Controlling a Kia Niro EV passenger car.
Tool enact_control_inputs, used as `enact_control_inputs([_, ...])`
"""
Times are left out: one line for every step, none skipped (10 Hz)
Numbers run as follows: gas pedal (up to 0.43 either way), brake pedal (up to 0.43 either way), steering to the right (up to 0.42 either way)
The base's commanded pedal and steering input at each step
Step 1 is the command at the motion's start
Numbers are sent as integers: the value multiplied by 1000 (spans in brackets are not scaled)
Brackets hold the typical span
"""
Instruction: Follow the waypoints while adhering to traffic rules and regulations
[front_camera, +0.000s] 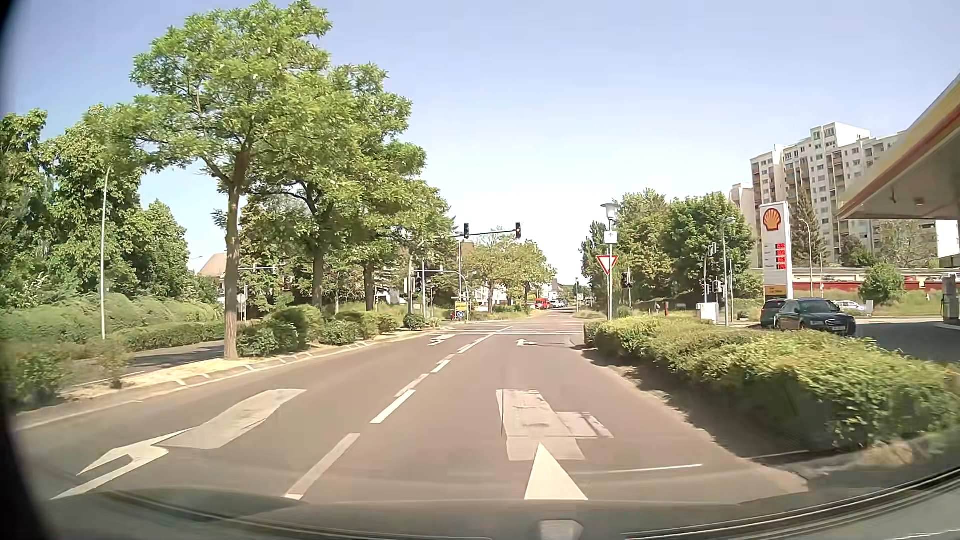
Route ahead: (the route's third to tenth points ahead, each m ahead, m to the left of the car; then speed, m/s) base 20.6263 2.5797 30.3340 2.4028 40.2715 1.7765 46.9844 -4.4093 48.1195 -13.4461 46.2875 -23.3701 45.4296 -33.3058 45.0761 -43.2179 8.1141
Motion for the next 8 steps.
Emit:
enact_control_inputs([0,30,-3])
enact_control_inputs([0,30,-3])
enact_control_inputs([0,37,-3])
enact_control_inputs([0,55,-3])
enact_control_inputs([0,91,-3])
enact_control_inputs([0,104,-2])
enact_control_inputs([0,128,0])
enact_control_inputs([0,171,0])
